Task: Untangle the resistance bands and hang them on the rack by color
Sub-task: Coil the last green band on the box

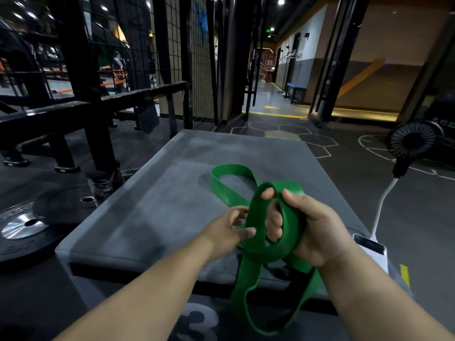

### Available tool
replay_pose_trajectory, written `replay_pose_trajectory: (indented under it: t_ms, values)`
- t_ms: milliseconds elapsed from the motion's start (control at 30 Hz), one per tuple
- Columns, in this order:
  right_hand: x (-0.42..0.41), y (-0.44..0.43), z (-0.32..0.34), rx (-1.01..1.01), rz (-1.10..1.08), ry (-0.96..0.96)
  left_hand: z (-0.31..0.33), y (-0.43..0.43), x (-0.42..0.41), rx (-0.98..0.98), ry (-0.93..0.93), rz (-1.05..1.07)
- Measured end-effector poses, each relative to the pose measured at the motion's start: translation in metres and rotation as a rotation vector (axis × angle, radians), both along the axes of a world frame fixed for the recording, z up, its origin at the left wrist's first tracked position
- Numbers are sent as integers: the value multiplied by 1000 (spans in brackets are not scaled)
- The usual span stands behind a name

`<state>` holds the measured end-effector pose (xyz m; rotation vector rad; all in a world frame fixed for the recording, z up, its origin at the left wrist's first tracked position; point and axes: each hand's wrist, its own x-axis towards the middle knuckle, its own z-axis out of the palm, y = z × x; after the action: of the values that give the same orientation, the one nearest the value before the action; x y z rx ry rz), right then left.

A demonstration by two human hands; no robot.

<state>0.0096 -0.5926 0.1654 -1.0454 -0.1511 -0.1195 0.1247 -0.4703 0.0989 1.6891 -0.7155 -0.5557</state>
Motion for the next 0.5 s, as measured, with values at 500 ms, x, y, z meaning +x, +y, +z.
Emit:
replay_pose_trajectory:
  t_ms: [500]
  values:
    - [-26, -41, 16, 105, 317, -148, 22, 14, -1, 632, -421, -253]
